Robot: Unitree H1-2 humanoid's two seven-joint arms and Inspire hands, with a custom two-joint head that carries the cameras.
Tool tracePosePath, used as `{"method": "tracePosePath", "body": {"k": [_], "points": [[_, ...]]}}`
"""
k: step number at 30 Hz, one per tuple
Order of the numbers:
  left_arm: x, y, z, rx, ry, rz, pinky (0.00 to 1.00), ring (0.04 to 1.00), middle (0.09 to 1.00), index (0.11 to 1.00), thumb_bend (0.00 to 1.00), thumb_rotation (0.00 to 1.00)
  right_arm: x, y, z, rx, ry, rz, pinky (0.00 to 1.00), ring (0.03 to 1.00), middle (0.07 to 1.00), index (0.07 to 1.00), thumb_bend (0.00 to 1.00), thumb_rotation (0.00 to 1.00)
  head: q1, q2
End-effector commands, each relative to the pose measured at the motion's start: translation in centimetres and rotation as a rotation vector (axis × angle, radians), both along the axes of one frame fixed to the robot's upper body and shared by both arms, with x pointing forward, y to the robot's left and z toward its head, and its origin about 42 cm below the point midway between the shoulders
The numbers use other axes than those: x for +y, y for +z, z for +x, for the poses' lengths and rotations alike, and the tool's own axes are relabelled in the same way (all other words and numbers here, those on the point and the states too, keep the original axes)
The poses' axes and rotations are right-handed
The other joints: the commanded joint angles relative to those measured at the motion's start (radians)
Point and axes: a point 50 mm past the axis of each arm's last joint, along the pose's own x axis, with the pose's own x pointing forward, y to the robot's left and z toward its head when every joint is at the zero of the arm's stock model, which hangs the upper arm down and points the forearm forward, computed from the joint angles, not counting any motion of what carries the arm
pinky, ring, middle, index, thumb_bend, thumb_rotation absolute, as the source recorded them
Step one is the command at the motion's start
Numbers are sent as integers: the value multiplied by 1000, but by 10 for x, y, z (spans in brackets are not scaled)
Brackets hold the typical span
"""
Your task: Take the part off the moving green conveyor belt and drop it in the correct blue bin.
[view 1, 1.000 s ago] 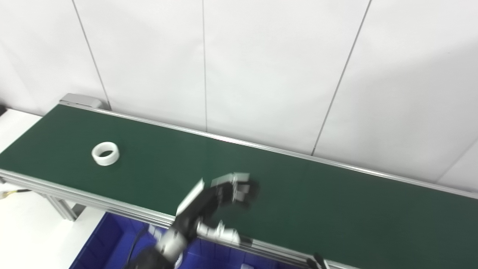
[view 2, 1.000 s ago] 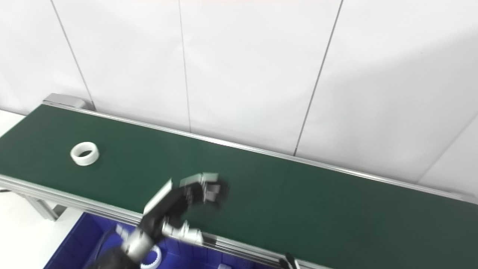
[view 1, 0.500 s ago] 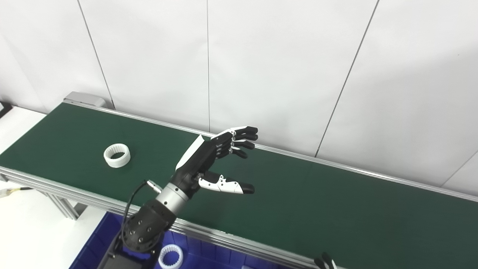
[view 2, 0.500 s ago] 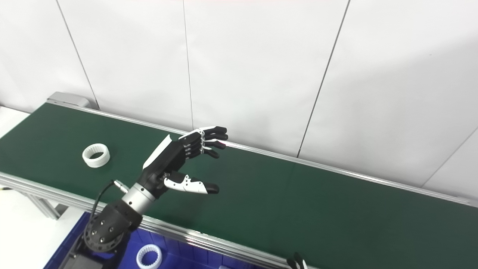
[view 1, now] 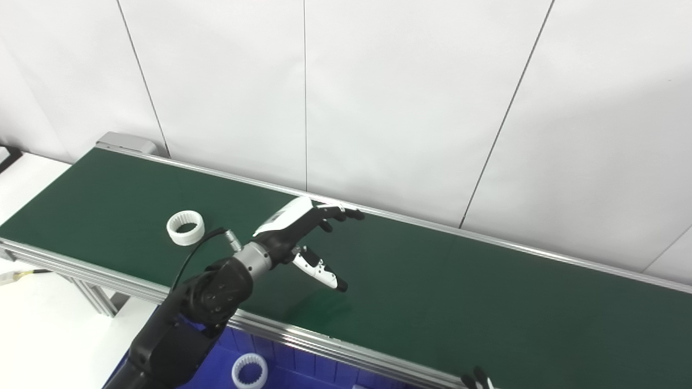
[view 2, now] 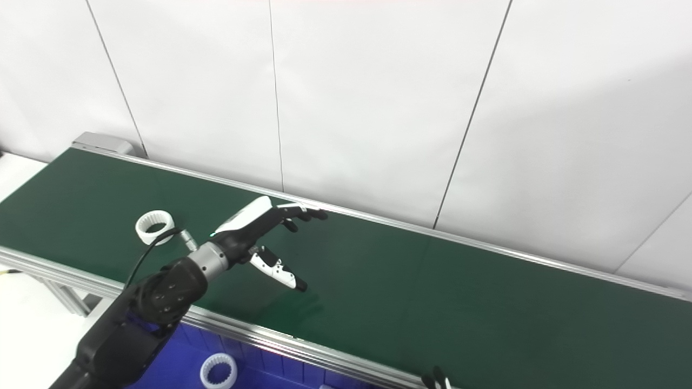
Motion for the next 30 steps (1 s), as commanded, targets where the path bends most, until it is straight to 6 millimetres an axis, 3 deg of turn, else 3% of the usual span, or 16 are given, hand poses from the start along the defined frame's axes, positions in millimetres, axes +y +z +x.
{"method": "tracePosePath", "body": {"k": [1, 15, 23, 30], "points": [[5, 21, 15, -67, 0, 57, 761, 851, 846, 808, 880, 39, 2, 10, 2, -72, 4, 27, 826, 890, 926, 981, 183, 641, 0, 1], [13, 34, 36, -37, -32, 249, 785, 847, 857, 816, 904, 15, 3, 11, 1, -76, 7, 18, 798, 874, 919, 975, 172, 657, -3, 3], [19, 44, 44, 36, -35, 355, 789, 854, 867, 785, 898, 41, 4, 11, 1, -75, 9, 23, 816, 882, 922, 978, 186, 672, -7, 3], [27, 44, 46, 94, -17, 398, 784, 845, 870, 782, 907, 2, 4, 11, 1, -76, 9, 23, 805, 874, 917, 970, 187, 656, -9, 9]]}}
